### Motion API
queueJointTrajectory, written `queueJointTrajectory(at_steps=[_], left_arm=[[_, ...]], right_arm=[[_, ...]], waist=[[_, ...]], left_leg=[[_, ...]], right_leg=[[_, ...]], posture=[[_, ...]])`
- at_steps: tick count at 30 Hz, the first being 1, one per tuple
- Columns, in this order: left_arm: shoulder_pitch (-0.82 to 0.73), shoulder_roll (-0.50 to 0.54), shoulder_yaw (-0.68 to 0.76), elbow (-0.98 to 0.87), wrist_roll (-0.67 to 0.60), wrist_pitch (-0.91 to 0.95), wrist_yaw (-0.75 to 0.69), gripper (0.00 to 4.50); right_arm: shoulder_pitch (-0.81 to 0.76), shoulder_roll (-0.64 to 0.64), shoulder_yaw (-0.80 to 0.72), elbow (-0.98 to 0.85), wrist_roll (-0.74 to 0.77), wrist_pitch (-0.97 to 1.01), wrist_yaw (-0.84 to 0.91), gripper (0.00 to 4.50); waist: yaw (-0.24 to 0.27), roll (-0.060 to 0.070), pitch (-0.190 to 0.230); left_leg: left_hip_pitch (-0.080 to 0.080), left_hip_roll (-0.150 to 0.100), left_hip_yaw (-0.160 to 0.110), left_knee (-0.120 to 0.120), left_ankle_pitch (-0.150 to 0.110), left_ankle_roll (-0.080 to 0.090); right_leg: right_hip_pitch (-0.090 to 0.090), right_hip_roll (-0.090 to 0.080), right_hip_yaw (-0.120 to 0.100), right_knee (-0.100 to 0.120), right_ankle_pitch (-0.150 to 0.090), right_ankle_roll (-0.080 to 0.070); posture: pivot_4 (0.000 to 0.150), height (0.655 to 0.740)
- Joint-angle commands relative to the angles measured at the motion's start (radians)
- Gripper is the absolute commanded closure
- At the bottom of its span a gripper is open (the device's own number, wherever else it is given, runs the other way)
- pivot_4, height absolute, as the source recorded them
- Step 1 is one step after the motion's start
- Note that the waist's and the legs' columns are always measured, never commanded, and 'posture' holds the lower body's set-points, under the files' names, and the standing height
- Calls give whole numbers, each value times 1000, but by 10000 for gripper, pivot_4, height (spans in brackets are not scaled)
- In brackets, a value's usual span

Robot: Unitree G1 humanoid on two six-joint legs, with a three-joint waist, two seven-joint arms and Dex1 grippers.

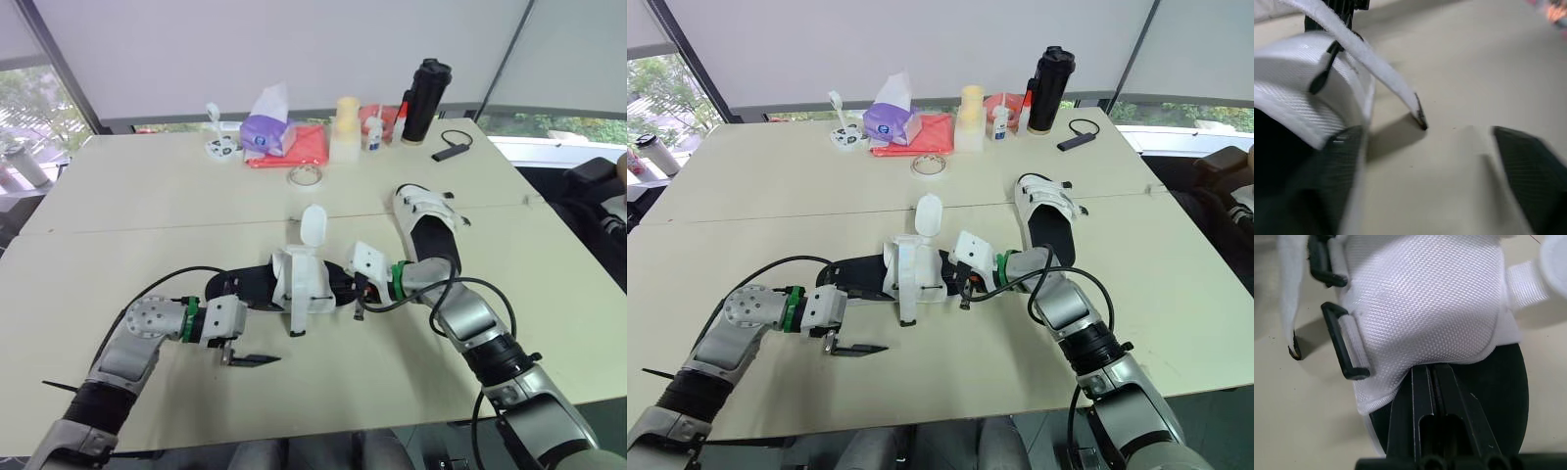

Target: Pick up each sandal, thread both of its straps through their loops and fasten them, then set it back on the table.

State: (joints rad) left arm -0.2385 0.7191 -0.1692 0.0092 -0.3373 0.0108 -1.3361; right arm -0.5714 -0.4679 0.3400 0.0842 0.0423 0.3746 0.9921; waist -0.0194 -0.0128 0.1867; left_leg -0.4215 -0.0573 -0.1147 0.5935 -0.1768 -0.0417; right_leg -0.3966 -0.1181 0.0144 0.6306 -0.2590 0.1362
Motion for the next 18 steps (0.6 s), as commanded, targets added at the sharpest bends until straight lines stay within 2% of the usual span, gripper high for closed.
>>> queueJointTrajectory(at_steps=[1, 7, 9, 18], left_arm=[[29, 69, 41, -124, -137, 240, -29, 637], [31, 71, 70, -207, -274, 491, 26, 637], [27, 60, 65, -218, -281, 526, 48, 637], [-26, -57, 31, -131, -169, 445, 150, 637]], right_arm=[[11, -3, 27, 33, -29, 8, -2, 45000], [5, 1, 29, 43, -30, 2, -4, 45000], [3, 1, 30, 43, -30, 2, -4, 45000], [3, -4, 29, 38, -29, 5, -3, 45000]], waist=[[-1, 0, 0], [0, 0, 0], [0, 1, 0], [1, 0, 0]], left_leg=[[0, 0, 0, 0, 0, 0], [0, 0, 0, 0, 0, 0], [0, 0, 0, 0, 0, 0], [0, 0, 0, 0, 0, 0]], right_leg=[[0, 0, 0, 0, 0, 0], [0, 0, 0, 0, 0, 0], [0, 0, 0, 0, 0, 0], [0, 1, 0, 0, 0, -1]], posture=[[1500, 7400], [1500, 7400], [1500, 7400], [1500, 7400]])
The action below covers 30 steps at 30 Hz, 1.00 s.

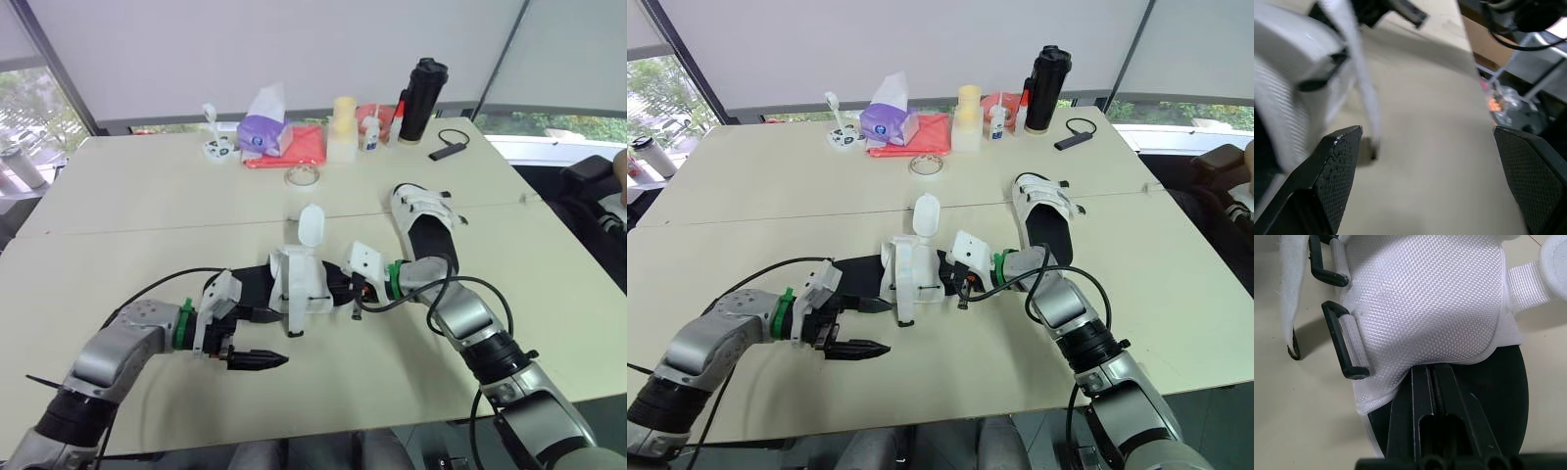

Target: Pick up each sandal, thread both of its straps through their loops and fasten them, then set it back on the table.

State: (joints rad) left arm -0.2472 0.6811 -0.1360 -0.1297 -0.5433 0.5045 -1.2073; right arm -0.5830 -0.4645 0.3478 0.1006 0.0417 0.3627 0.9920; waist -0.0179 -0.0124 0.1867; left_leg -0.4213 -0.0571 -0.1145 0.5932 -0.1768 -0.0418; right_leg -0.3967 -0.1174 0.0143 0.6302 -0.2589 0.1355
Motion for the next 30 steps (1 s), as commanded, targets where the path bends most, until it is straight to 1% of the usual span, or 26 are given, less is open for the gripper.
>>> queueJointTrajectory(at_steps=[1, 16, 24, 30], left_arm=[[-22, -32, -3, 13, 44, -56, 29, 637], [-71, -145, -52, 41, 43, 27, 44, 637], [-89, -195, 2, 27, -17, 110, 99, 637], [-90, -187, 27, 15, -60, 169, 126, 637]], right_arm=[[16, -8, 21, 21, -27, 19, -4, 45000], [17, -7, 20, 17, -28, 24, -8, 45000], [27, -10, 19, 5, -26, 30, -10, 45000], [22, -8, 22, 10, -27, 31, -11, 45000]], waist=[[0, 0, 0], [2, 0, 0], [2, 0, 0], [2, 0, 0]], left_leg=[[0, 0, 0, 0, 0, 0], [0, 0, 0, 0, 0, 0], [0, 0, 0, 0, 0, 0], [0, 0, 0, 0, 0, 0]], right_leg=[[0, 0, 0, 0, 0, 0], [0, 0, 0, 0, 0, 0], [0, 0, 0, 0, 0, 0], [0, 0, 0, 0, 0, 0]], posture=[[1500, 7400], [1500, 7400], [1500, 7400], [1500, 7400]])
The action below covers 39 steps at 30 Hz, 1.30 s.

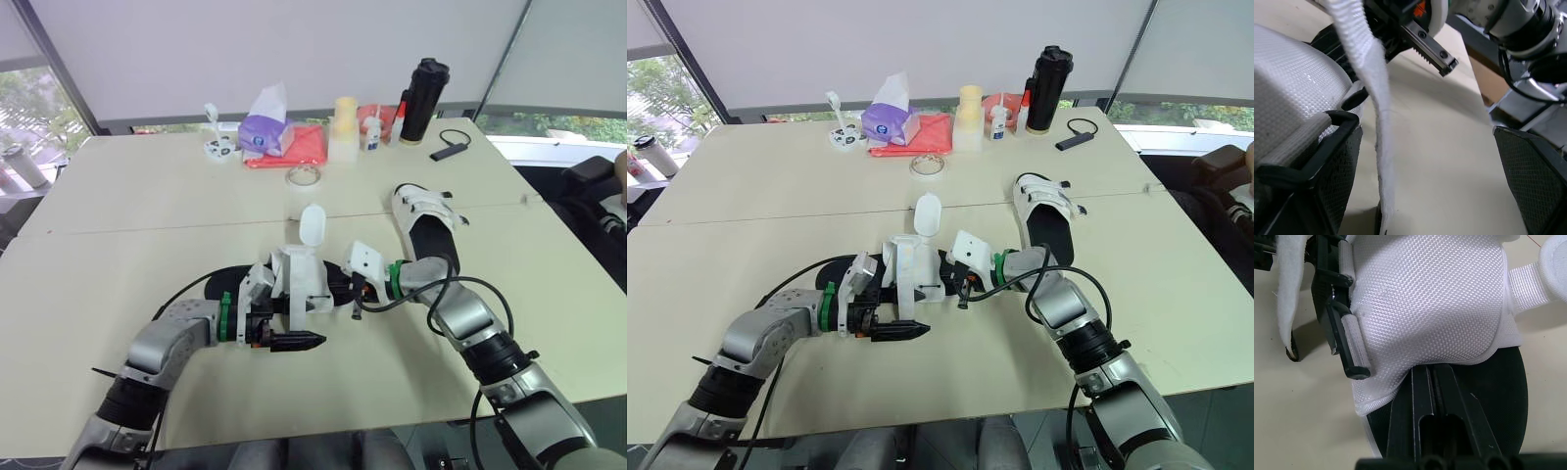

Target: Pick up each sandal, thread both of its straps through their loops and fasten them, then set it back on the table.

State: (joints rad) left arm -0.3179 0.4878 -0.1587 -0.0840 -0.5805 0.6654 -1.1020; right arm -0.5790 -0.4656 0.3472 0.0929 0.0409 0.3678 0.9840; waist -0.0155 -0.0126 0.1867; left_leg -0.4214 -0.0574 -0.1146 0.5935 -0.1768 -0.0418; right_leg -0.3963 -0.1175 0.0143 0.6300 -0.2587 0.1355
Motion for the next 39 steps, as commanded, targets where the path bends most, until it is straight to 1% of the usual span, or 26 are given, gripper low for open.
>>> queueJointTrajectory(at_steps=[1, 2, 3, 4, 8, 9, 10, 21, 23, 27, 32, 37, 38, 39], left_arm=[[-17, 8, 52, -34, -25, 12, 23, 637], [-14, 10, 55, -36, -29, 18, 27, 5720], [-9, 13, 62, -41, -36, 25, 30, 8746], [-4, 15, 71, -46, -43, 33, 35, 13401], [12, 34, 104, -67, -68, 57, 46, 33961], [16, 40, 110, -72, -72, 62, 47, 37594], [20, 45, 114, -76, -72, 65, 51, 43398], [38, 72, 129, -105, -124, 132, 51, 43398], [-7, 53, 177, -119, -198, 191, 83, 43398], [-91, 40, 234, -109, -280, 260, 121, 43398], [-112, 62, 218, -96, -264, 255, 114, 43398], [-138, 60, 227, -60, -262, 253, 121, 43398], [-145, 59, 227, -46, -255, 244, 121, 44299], [-150, 59, 226, -37, -249, 238, 121, 44299]], right_arm=[[18, -7, 23, 17, -26, 27, -3, 45000], [18, -7, 23, 17, -26, 26, -3, 45000], [18, -8, 23, 16, -26, 27, -2, 45000], [18, -8, 23, 16, -26, 27, -2, 45000], [19, -9, 23, 14, -26, 27, -2, 45000], [19, -9, 23, 14, -26, 28, -2, 45000], [19, -9, 24, 14, -27, 28, -2, 45000], [15, -7, 25, 20, -26, 26, 1, 45000], [15, -8, 25, 21, -27, 26, 1, 45000], [17, -7, 27, 21, -28, 24, 0, 45000], [16, -6, 28, 22, -30, 22, -1, 45000], [19, -5, 27, 19, -29, 24, -4, 45000], [19, -4, 27, 20, -30, 23, -5, 45000], [19, -4, 28, 20, -30, 23, -6, 45000]], waist=[[0, 0, 0], [0, 0, 0], [0, 0, 0], [0, 0, 0], [-1, 0, 0], [-1, 0, 0], [-1, 0, 0], [-1, 0, 0], [0, 0, 0], [0, -1, 0], [-4, 0, 0], [-2, 0, 0], [-2, 0, 0], [-2, 0, 0]], left_leg=[[0, 0, 0, 0, 0, 0], [0, 0, 0, 0, 0, 0], [0, 0, 0, 0, 0, 0], [0, 0, 0, 0, 0, 0], [0, 0, 0, 0, 0, 0], [0, 0, 0, 0, 0, 0], [0, 0, 0, 0, 0, 0], [0, 0, 0, 0, 0, 0], [0, 0, 0, 0, 0, 0], [-1, 0, -1, 0, 0, 0], [0, -1, 0, 0, 0, 0], [0, -1, 0, -1, 0, 0], [0, -1, 0, 0, 0, 0], [0, -1, 0, 0, 0, 0]], right_leg=[[0, 0, 0, 0, 0, 0], [0, 0, 0, 0, 0, 0], [0, 0, 0, 0, 0, 0], [0, 0, 0, 0, 0, 0], [0, 0, 0, 0, 0, 0], [0, 0, 0, 0, 0, 0], [0, 0, 0, 0, 0, 0], [0, 0, 0, -1, 0, 0], [0, 0, 0, -1, 0, 0], [0, 0, 0, -1, 0, 0], [0, 0, 0, -1, 0, 1], [0, 0, 0, -1, 0, 0], [0, 0, 0, -1, 0, 0], [0, 0, 0, -1, 0, 0]], posture=[[1500, 7400], [1500, 7400], [1500, 7400], [1500, 7400], [1500, 7400], [1500, 7400], [1500, 7400], [1500, 7400], [1500, 7400], [1500, 7400], [1500, 7400], [1500, 7400], [1500, 7400], [1500, 7400]])
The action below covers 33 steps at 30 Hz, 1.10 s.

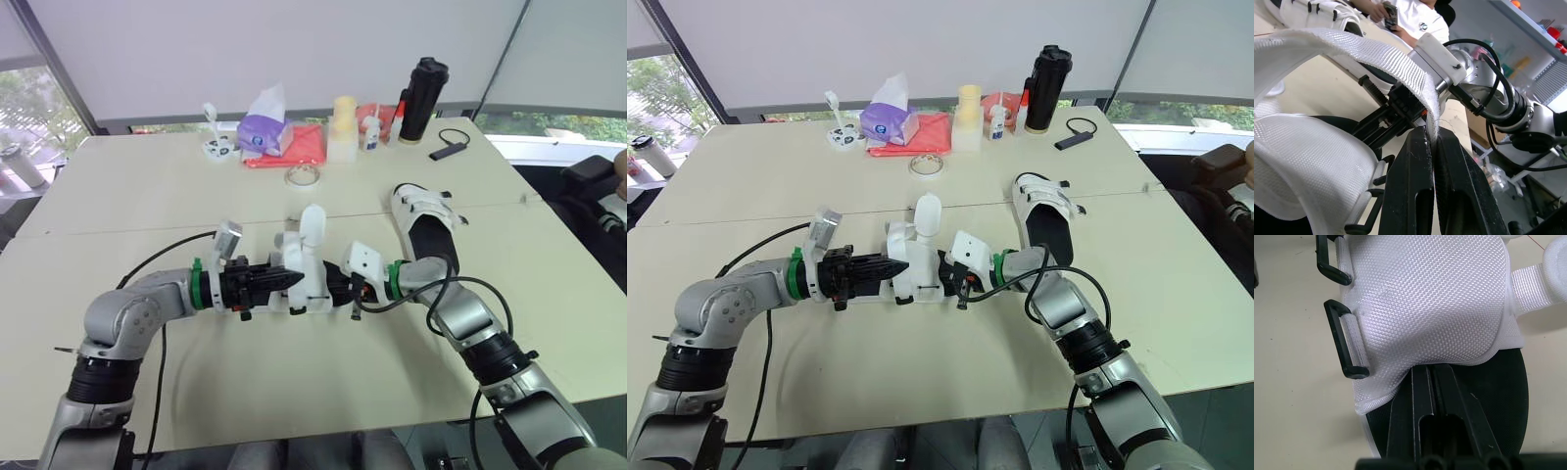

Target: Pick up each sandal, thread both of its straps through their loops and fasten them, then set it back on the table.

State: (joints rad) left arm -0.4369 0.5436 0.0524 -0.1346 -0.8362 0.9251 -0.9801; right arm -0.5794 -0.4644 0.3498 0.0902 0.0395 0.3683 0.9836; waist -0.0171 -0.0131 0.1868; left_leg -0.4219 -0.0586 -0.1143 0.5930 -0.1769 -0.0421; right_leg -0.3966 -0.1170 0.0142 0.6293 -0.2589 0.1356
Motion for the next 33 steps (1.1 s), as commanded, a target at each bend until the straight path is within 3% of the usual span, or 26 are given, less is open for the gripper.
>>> queueJointTrajectory(at_steps=[1, 15, 21, 33], left_arm=[[-36, 1, 18, 23, 8, -25, 1, 44299], [-142, -26, 56, 155, 4, -31, 14, 44299], [-214, -4, 0, 310, 65, -52, -98, 44299], [-246, 26, -67, 381, 118, -38, -251, 44299]], right_arm=[[19, -4, 25, 23, -29, 23, -6, 45000], [13, 1, 27, 29, -30, 20, -6, 45000], [7, 2, 31, 32, -31, 21, -2, 45000], [18, -4, 29, 18, -33, 30, -6, 45000]], waist=[[-1, 0, 0], [-2, 0, 0], [-2, 0, 0], [-3, 0, 0]], left_leg=[[0, 0, 0, 0, 0, 0], [0, 0, 0, 0, 0, 0], [0, -1, 2, 0, 1, -1], [0, 0, 2, 0, 0, -1]], right_leg=[[0, 0, 0, 0, 0, 0], [0, 0, 0, 0, 0, 0], [0, 1, -1, 0, 0, 0], [0, 1, 0, 0, 0, 0]], posture=[[1500, 7400], [1500, 7400], [1500, 7400], [1500, 7400]])
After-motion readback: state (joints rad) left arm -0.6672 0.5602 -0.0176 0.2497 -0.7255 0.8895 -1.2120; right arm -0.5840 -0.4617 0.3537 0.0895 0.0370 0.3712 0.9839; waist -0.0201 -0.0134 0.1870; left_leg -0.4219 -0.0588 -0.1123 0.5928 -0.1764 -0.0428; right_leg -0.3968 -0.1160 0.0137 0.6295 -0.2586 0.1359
